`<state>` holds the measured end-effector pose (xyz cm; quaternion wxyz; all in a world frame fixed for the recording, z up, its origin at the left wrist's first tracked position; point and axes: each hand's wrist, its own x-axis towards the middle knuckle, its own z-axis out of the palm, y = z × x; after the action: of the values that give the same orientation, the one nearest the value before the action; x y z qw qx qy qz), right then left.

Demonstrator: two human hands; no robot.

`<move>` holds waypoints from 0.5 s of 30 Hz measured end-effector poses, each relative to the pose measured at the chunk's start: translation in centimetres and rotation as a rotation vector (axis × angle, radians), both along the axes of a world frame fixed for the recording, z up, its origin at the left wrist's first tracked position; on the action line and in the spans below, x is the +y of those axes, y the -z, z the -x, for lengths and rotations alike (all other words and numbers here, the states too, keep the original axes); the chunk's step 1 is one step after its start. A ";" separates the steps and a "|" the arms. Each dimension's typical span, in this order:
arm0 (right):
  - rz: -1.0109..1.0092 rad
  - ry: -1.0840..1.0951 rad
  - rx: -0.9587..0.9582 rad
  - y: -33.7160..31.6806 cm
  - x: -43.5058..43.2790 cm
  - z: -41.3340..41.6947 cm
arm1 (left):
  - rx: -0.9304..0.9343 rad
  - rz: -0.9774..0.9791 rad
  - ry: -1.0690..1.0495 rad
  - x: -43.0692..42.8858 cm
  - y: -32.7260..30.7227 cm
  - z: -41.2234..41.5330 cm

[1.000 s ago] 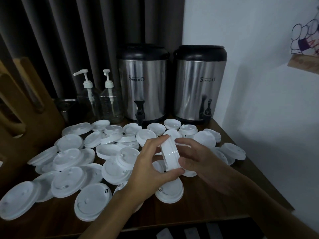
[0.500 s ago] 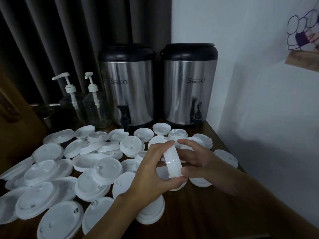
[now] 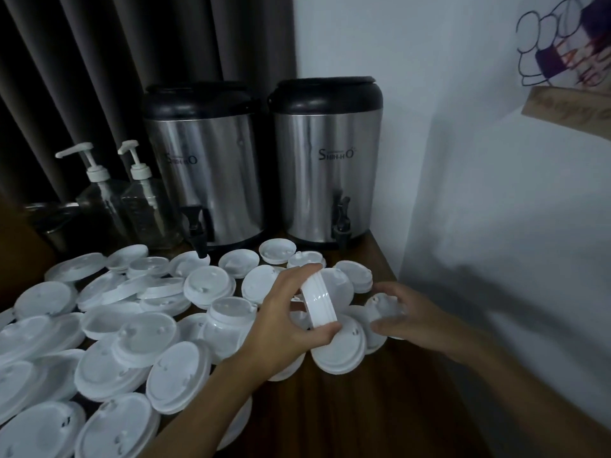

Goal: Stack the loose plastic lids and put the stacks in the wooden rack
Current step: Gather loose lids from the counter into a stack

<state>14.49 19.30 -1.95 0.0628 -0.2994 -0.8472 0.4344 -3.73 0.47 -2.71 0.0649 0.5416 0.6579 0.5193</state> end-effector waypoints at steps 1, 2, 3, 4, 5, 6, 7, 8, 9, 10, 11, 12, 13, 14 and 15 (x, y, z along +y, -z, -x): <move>-0.005 -0.010 -0.013 0.3 0.3 0.1 | 0.010 0.010 0.004 0.2 -0.1 0.0; -0.024 -0.017 -0.023 0.5 0.6 0.1 | 0.019 0.021 0.011 0.4 -0.2 0.0; -0.044 -0.020 -0.025 0.6 0.8 0.2 | 0.024 0.031 0.016 0.6 -0.3 0.0; -0.060 -0.023 -0.025 0.6 1.0 0.4 | 0.026 0.038 0.020 0.7 -0.3 0.1; -0.079 -0.032 -0.035 0.7 1.2 0.5 | 0.027 0.044 0.022 0.8 -0.3 0.1; -0.113 -0.050 -0.060 0.8 1.4 0.6 | 0.029 0.046 0.024 0.8 -0.4 0.2; -0.152 -0.072 -0.096 0.9 1.5 0.7 | 0.037 0.047 0.027 0.9 -0.4 0.3; -0.183 -0.087 -0.130 0.9 1.6 0.7 | 0.048 0.047 0.032 0.9 -0.4 0.4; -0.198 -0.088 -0.152 0.9 1.7 0.7 | 0.056 0.048 0.037 0.9 -0.4 0.5; -0.202 -0.079 -0.157 0.9 1.8 0.8 | 0.058 0.049 0.042 0.9 -0.4 0.6; -0.212 -0.066 -0.157 0.9 1.7 0.8 | 0.057 0.051 0.047 0.9 -0.4 0.7; -0.245 -0.049 -0.161 0.9 1.6 0.9 | 0.060 0.054 0.053 0.9 -0.3 0.7; -0.300 -0.028 -0.170 1.0 1.5 0.9 | 0.068 0.056 0.059 0.8 -0.3 0.8; -0.348 -0.002 -0.171 1.0 1.4 1.0 | 0.076 0.059 0.064 0.8 -0.2 1.0; -0.361 0.030 -0.145 1.0 1.4 1.0 | 0.078 0.060 0.068 0.7 -0.2 1.1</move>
<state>13.52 20.65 -2.96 0.0608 -0.3262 -0.9091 0.2518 -4.84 1.19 -2.53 0.0731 0.5812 0.6564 0.4753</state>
